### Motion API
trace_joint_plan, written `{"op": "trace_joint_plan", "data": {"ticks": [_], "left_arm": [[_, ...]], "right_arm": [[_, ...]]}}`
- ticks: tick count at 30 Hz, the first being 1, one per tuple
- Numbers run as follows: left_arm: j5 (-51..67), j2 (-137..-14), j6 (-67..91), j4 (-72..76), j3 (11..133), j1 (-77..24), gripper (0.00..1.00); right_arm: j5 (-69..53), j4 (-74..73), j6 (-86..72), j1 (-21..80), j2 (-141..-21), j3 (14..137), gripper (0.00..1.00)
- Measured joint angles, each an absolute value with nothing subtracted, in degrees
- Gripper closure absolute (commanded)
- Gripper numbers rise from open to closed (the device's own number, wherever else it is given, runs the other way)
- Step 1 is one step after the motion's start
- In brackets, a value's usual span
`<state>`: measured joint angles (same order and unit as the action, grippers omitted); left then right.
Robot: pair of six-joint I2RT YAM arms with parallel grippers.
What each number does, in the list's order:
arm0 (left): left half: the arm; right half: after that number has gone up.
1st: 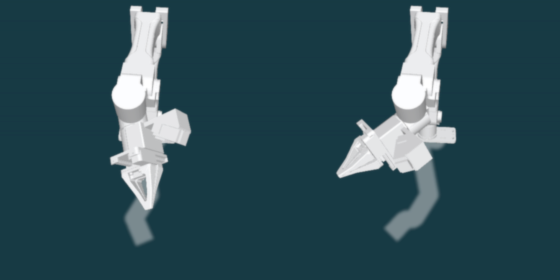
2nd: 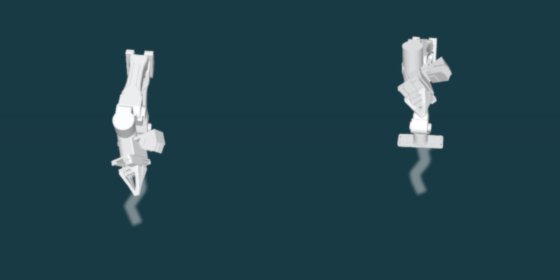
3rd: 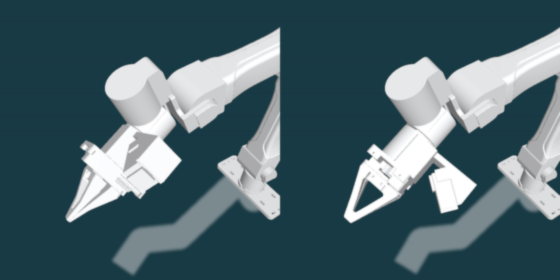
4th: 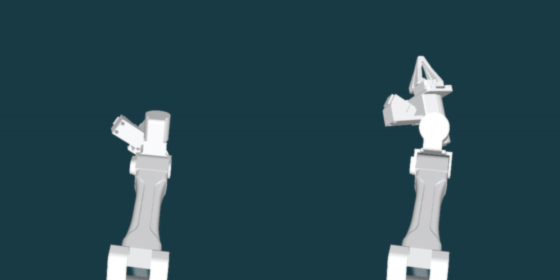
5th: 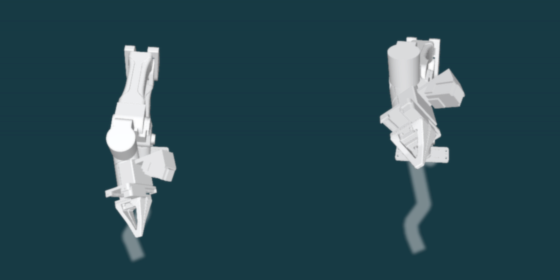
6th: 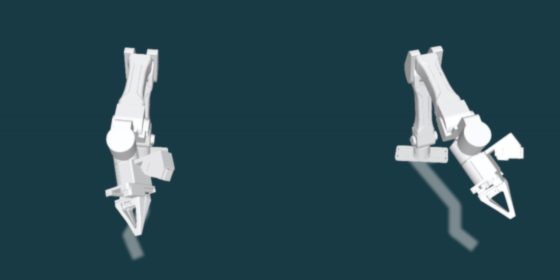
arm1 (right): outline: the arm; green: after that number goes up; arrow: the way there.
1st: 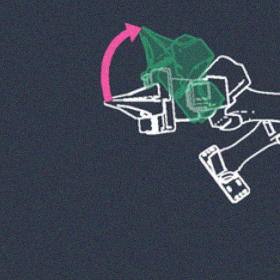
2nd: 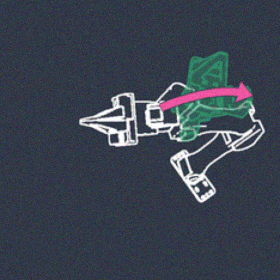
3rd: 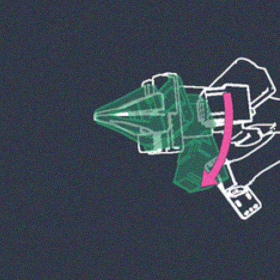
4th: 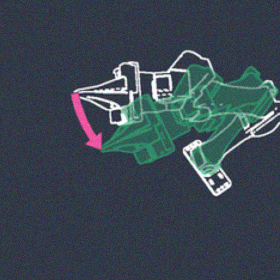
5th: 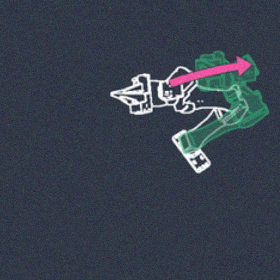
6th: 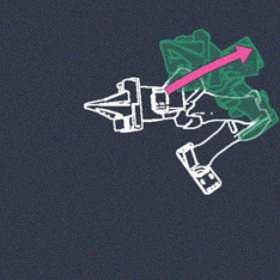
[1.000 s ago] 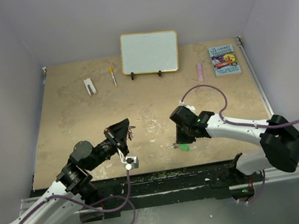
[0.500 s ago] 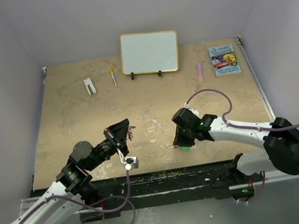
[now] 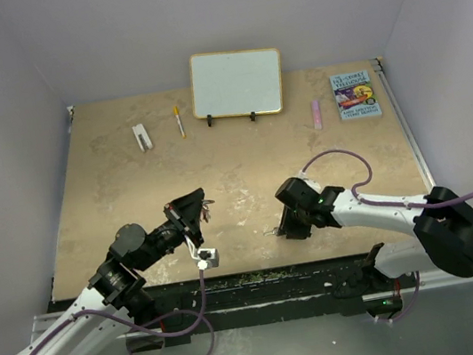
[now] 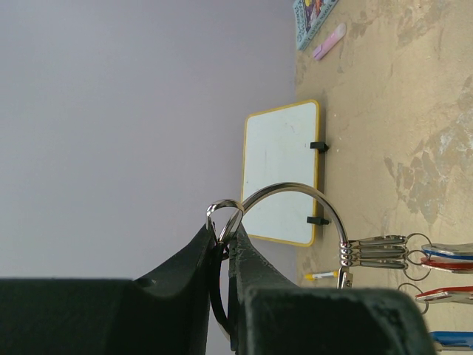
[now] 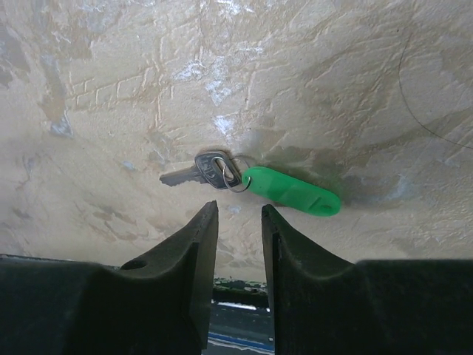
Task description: Put the keys on the keyring
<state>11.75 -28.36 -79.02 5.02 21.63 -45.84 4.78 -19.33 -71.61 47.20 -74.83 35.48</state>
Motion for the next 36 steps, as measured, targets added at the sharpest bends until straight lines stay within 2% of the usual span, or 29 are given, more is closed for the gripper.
{"op": "trace_joint_plan", "data": {"ticks": [23, 31, 36], "left_arm": [[11.77, -28.21, -78.70, 4.97, 21.63, -45.84, 0.96], [11.77, -28.21, -78.59, 4.97, 21.63, -45.84, 0.95], [11.77, -28.21, -78.59, 4.99, 21.63, -45.84, 0.95]], "right_arm": [[9.52, -16.49, -75.22, 47.18, -76.88, 35.48, 0.74], [10.96, -16.88, -75.40, 47.18, -76.86, 35.51, 0.71], [11.66, -18.31, -75.40, 47.03, -76.31, 35.57, 0.73]]}}
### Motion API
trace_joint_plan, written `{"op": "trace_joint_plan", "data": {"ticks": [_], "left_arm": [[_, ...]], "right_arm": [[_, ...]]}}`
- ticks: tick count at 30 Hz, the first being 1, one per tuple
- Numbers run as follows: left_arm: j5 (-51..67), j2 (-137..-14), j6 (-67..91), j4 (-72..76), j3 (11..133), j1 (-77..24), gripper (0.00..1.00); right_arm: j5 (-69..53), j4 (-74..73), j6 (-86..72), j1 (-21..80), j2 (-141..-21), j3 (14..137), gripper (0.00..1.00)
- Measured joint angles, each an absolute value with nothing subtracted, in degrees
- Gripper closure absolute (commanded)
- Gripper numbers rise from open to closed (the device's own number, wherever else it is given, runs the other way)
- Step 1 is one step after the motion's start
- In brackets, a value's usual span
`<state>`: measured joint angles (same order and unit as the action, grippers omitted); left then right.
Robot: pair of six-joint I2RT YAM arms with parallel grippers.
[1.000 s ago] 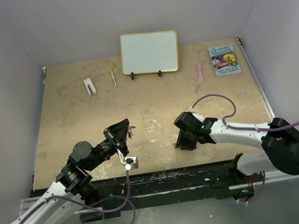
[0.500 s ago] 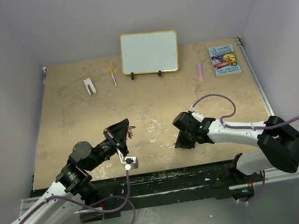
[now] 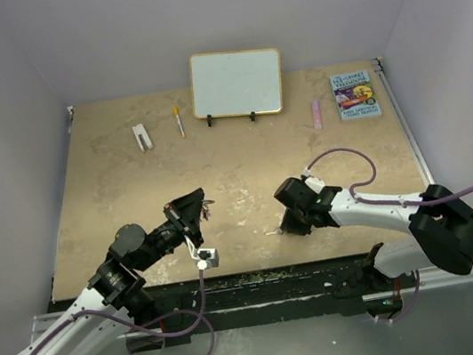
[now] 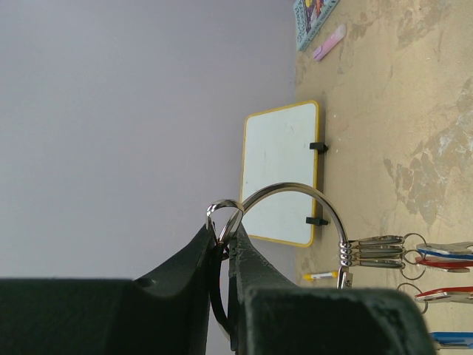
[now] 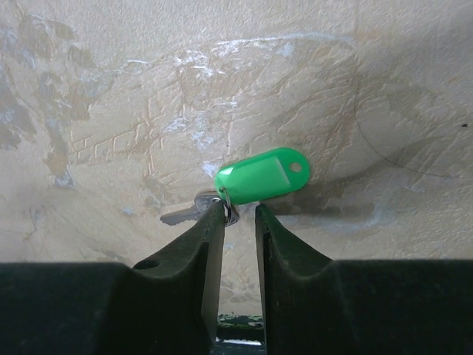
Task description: Put the keys on the keyring
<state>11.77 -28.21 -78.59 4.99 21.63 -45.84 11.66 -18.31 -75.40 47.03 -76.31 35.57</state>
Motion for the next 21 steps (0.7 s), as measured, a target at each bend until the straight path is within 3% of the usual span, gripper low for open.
{"op": "trace_joint_plan", "data": {"ticks": [9, 16, 21], "left_arm": [[11.77, -27.99, -78.59, 4.84, 21.63, -45.84, 0.95], [11.75, -27.83, -78.61, 4.05, 21.63, -45.84, 0.96], [11.75, -27.83, -78.61, 3.03, 21.63, -45.84, 0.96]], "right_arm": [[12.51, -19.00, -75.22, 46.78, -76.79, 35.97, 0.76], [12.53, -18.52, -74.08, 46.70, -79.70, 38.20, 0.96], [12.53, -18.46, -73.43, 46.70, -80.75, 39.55, 0.97]]}}
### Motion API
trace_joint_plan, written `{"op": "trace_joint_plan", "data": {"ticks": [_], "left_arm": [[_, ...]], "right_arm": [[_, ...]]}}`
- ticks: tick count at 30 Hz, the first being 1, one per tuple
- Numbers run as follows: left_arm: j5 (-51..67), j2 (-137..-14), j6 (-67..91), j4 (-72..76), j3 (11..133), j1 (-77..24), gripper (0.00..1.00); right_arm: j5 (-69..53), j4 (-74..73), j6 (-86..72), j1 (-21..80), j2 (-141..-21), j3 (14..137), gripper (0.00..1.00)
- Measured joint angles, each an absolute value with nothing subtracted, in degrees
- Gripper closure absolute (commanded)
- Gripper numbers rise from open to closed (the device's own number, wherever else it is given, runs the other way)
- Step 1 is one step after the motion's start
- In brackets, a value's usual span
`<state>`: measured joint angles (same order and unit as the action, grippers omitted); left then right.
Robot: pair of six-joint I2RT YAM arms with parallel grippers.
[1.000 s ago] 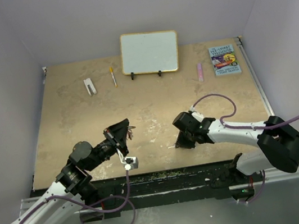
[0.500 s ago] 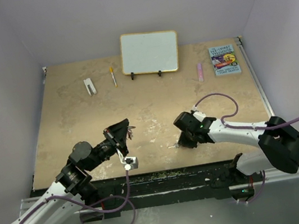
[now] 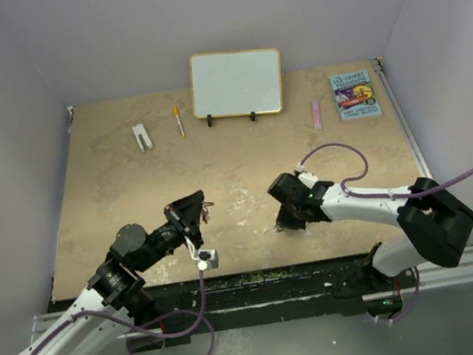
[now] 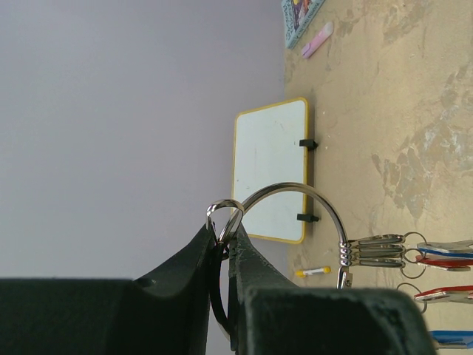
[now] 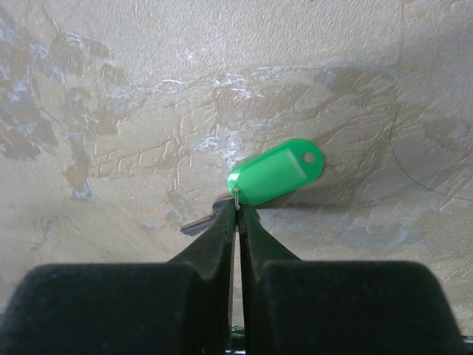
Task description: Put the keys on the keyring
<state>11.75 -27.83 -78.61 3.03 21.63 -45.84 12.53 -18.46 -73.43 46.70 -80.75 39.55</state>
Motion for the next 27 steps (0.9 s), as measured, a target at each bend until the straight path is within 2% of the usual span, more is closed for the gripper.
{"op": "trace_joint_plan", "data": {"ticks": [13, 19, 27], "left_arm": [[11.94, -27.90, -78.61, 2.44, 21.63, -45.84, 0.96], [12.60, -28.60, -77.73, 0.64, 22.72, -45.84, 0.95], [12.99, -31.70, -74.04, -2.85, 29.63, -45.84, 0.95]], "right_arm": [[14.09, -21.17, -70.61, 46.70, -75.29, 39.64, 1.00], [12.36, -17.10, -58.39, 46.70, -65.25, 39.62, 1.00], [1.15, -5.89, -45.45, 47.79, -50.76, 39.64, 1.00]]}}
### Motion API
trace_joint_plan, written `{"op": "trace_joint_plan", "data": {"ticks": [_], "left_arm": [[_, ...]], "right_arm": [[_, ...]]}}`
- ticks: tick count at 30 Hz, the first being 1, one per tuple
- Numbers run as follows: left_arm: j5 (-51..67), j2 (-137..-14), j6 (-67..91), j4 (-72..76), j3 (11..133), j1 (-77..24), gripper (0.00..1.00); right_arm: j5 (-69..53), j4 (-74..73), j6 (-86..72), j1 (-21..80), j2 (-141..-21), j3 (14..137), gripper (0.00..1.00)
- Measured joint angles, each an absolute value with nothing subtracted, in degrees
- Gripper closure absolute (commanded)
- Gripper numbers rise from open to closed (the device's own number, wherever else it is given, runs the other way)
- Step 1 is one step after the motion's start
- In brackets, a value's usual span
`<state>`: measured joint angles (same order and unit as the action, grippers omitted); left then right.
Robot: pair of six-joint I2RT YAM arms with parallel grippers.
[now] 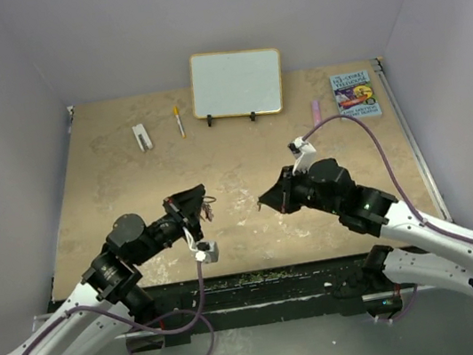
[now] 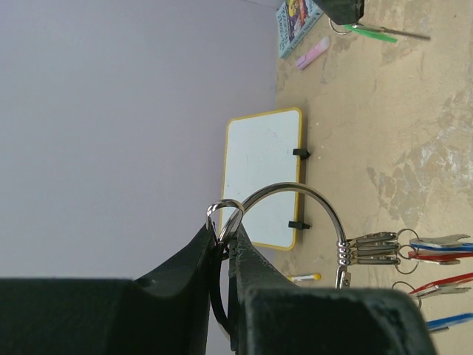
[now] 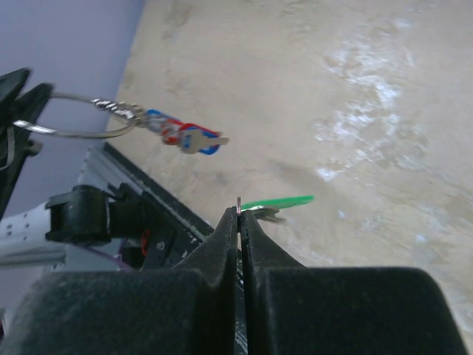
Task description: Put the keys on the keyring
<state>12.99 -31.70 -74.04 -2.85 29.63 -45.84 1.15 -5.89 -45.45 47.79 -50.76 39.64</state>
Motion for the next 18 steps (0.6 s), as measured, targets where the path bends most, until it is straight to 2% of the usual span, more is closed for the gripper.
{"op": "trace_joint_plan", "data": {"ticks": [5, 11, 18], "left_arm": [[11.53, -32.73, -73.45, -2.50, 29.69, -45.91, 0.96], [9.39, -33.34, -73.82, -0.64, 29.10, -45.95, 0.96], [8.32, -30.48, -75.64, 2.07, 26.17, -45.95, 0.96]], "right_arm": [[-3.31, -1.87, -42.63, 52.25, -53.08, 41.76, 1.00], [-5.58, 1.61, -39.88, 61.21, -60.86, 50.13, 1.00], [-6.24, 5.04, -38.41, 63.99, -62.50, 52.93, 1.00]]}}
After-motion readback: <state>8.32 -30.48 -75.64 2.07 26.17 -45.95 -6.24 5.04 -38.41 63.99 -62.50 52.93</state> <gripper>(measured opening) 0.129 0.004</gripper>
